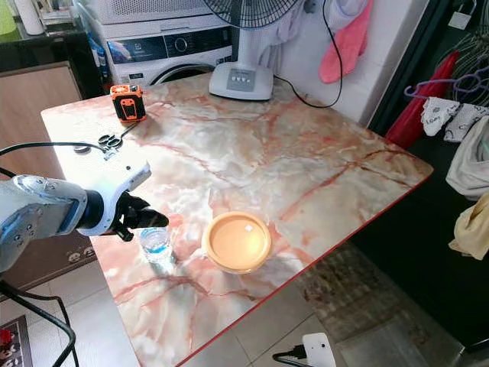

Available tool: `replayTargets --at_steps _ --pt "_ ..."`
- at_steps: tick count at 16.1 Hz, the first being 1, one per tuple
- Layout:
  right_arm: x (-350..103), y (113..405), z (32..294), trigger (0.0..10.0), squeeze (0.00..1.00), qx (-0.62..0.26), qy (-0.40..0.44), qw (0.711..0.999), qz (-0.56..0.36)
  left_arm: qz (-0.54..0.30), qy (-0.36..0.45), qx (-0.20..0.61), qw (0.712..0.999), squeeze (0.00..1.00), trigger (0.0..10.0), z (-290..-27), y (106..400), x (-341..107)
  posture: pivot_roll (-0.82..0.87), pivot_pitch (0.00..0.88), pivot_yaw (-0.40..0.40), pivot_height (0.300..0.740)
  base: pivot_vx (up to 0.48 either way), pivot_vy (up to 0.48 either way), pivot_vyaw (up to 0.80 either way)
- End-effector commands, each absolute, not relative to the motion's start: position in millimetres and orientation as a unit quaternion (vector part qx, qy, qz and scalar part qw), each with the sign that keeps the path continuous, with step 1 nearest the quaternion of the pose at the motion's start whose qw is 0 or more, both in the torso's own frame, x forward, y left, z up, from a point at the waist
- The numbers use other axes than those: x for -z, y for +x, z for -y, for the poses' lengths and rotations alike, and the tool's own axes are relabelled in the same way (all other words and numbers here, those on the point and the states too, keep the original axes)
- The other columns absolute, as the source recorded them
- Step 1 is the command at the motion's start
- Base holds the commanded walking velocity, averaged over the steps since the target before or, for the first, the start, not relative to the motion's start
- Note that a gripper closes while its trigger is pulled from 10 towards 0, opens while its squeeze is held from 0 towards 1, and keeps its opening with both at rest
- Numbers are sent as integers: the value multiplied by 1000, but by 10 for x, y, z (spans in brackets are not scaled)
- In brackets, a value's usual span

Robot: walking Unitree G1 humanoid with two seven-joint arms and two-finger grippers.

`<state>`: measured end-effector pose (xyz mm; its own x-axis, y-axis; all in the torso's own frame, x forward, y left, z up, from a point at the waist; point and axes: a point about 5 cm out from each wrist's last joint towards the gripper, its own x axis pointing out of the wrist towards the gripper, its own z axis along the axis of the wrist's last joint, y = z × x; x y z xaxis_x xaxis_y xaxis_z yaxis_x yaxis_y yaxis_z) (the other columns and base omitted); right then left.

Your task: Restocking fridge

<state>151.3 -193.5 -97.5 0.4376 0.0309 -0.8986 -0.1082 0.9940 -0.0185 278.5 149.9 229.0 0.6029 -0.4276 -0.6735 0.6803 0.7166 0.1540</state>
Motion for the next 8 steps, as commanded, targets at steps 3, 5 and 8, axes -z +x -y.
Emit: replayTargets --at_steps 3,5,8 --pt "974 1510 1958 10000 0 -39 -39 846 -530 -320 227 314 864 0 10000 -1512 2770 -2231 59 0 -80 740 0 0 0" --pt "973 1512 1959 10000 0 -40 -40 846 -530 -314 234 307 867 0 10000 -1523 2787 -2224 57 0 -81 740 0 0 0" --pt "972 1513 1964 10000 0 -40 -40 846 -530 -312 230 304 870 0 10000 -1529 2801 -2216 57 0 -82 740 0 0 0"
